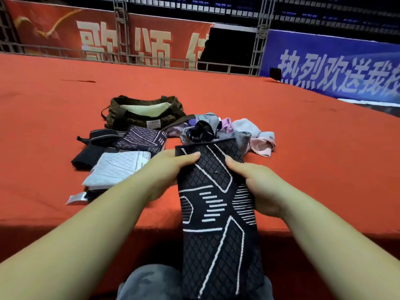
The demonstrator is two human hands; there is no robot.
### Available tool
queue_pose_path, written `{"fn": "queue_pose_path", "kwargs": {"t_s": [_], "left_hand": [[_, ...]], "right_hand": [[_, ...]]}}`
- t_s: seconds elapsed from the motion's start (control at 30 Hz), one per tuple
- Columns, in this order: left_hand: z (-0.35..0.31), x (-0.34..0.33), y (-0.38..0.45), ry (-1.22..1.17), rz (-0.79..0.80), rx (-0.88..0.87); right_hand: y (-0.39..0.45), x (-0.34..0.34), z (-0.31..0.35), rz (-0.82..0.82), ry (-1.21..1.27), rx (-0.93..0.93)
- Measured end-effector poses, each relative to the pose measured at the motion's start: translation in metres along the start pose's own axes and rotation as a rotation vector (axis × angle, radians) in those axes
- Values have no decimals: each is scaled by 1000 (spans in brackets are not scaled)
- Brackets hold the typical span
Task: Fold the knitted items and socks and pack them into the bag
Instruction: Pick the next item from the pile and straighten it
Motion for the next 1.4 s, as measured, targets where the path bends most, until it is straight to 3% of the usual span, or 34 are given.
{"fn": "queue_pose_path", "kwargs": {"t_s": [0.17, 0.33, 0.4, 0.57, 0.7, 0.83, 0.97, 1.03, 1.13, 1.4], "left_hand": [[25, 7, 21, -216, -158, 83], [37, 23, 35, -227, -271, 92], [40, 25, 37, -193, -275, 107], [48, 10, 38, -49, -64, 126], [53, 30, 45, 290, -233, -19], [40, 25, 28, 1107, -382, -401], [38, -16, 23, 1307, -273, -737], [57, -28, 37, 1459, -101, -615], [96, -11, 56, 1528, 66, -269], [92, -6, 50, 1625, -24, -273]], "right_hand": [[6, 3, -45, 68, -362, 94], [27, 35, -52, -47, -322, 59], [40, 53, -31, -74, -523, 52], [58, 66, 14, 108, -1189, -44], [93, 49, 32, 29, -1652, 124], [106, 24, 11, -142, -1633, 433], [92, -6, -46, -63, -1515, 496], [91, -1, -68, -59, -1475, 382], [86, 33, -78, -150, -1457, 235], [62, 123, -78, -487, -1407, -55]]}}
Point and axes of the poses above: each hand's wrist, its own y-axis towards the middle knuckle, its own x-axis out of the back of the hand, z = x × y, the point moved 10 cm from there along y, towards the middle knuckle, and after that the axes turned 8 degrees about -z, right-handed, at the moved point
